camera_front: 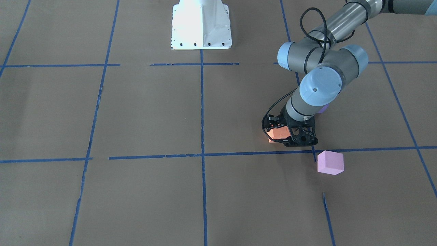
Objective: Arrange blocks in a line
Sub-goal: 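Reach the left gripper down over the orange cube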
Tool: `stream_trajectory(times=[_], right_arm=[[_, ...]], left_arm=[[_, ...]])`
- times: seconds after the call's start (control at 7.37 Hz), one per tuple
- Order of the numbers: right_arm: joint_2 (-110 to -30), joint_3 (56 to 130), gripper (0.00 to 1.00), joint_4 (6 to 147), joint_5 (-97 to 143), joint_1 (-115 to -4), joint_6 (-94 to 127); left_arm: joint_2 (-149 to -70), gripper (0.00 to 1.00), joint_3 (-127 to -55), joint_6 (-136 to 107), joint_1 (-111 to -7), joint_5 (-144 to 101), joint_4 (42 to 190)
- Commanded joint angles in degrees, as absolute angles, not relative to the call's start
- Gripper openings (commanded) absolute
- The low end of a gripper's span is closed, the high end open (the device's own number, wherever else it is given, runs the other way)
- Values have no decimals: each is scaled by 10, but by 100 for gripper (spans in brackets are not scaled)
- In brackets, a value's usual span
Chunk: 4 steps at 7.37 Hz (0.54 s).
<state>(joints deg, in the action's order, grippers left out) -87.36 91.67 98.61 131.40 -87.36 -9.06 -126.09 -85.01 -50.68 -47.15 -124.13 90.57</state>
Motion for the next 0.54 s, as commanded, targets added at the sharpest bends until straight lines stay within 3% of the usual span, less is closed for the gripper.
stream_trajectory(times=[0.0,0.41], right_arm=[[-874,918,100,986,1314,-874,-91],[-874,917,100,986,1314,-874,-91]], left_arm=[[-1258,100,-843,-505,-471,-1223,910],[-1256,100,-839,-504,-467,-1224,911]])
